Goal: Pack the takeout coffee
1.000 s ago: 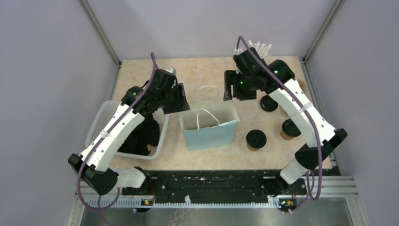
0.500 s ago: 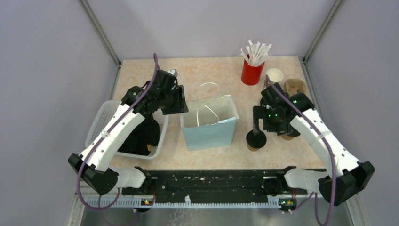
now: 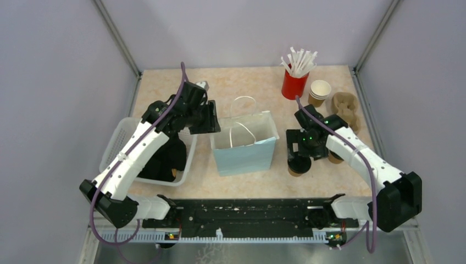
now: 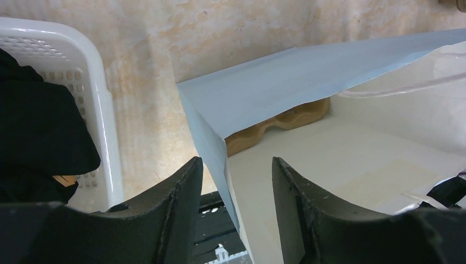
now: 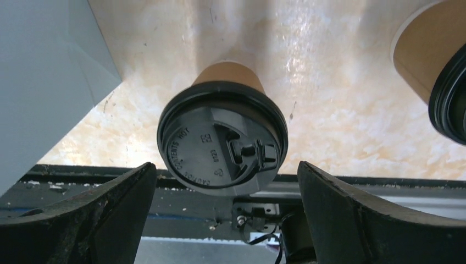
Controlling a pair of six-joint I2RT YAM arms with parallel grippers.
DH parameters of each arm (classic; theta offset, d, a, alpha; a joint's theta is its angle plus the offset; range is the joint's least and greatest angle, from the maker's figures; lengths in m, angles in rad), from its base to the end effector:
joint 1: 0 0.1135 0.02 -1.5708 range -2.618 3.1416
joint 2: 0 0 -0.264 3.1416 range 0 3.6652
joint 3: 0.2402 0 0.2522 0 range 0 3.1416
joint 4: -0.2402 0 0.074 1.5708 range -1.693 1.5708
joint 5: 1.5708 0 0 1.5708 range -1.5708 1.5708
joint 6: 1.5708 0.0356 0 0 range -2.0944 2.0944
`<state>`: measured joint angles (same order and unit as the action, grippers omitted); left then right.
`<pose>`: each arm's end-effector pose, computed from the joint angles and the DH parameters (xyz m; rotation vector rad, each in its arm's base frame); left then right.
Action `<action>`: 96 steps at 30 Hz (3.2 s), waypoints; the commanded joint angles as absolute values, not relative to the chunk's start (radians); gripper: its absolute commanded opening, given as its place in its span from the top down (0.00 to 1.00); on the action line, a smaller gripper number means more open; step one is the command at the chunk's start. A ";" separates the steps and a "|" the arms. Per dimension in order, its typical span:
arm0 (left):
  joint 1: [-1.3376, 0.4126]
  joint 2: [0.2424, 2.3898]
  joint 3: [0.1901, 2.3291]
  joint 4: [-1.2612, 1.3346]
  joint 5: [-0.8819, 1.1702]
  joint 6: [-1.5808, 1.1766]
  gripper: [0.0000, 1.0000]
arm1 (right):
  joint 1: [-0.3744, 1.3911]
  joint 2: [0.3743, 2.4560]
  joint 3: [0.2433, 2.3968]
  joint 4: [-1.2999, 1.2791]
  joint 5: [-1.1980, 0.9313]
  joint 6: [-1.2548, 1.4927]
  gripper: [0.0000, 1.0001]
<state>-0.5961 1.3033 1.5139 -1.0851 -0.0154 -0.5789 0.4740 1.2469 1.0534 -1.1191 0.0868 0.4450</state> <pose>0.2051 -0.1385 0.3939 0.0146 2.5102 -0.4889 0.1935 0.0958 0.2697 -0.0254 2.8714 0.0536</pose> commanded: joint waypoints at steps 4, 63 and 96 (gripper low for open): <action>-0.593 1.283 1.509 -1.078 -0.005 -0.563 0.42 | 0.480 1.256 1.027 -1.034 0.107 0.401 0.01; -0.593 1.326 1.523 -0.974 -0.064 -0.451 0.89 | 0.558 1.159 1.838 -1.192 -0.162 0.199 0.35; -0.593 1.191 1.282 -0.399 -0.076 -0.285 1.00 | 1.083 1.247 1.729 -1.125 0.239 0.151 0.40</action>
